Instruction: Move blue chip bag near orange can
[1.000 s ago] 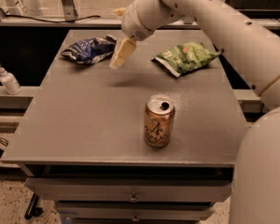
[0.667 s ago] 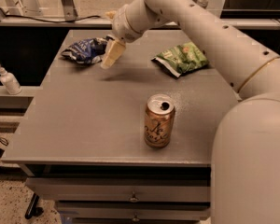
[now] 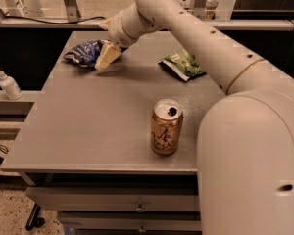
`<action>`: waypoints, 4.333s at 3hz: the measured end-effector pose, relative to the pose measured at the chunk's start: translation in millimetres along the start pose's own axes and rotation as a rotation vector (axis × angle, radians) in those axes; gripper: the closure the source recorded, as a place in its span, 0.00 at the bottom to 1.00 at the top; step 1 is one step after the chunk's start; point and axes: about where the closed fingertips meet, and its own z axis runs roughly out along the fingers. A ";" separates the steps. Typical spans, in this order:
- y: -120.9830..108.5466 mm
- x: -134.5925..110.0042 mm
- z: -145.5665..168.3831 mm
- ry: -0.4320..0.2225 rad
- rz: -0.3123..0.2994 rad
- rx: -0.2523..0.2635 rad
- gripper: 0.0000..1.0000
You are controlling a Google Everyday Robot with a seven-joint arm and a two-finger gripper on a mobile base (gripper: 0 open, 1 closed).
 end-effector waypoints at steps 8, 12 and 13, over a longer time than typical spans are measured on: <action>18.2 -30.2 -84.1 -0.056 -0.025 0.030 1.00; 100.8 70.5 -223.7 0.221 0.002 0.060 1.00; 117.7 94.6 -251.7 0.289 0.034 0.076 1.00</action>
Offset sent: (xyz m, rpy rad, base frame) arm 0.0085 0.0000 0.0015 0.0134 0.0254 -0.0375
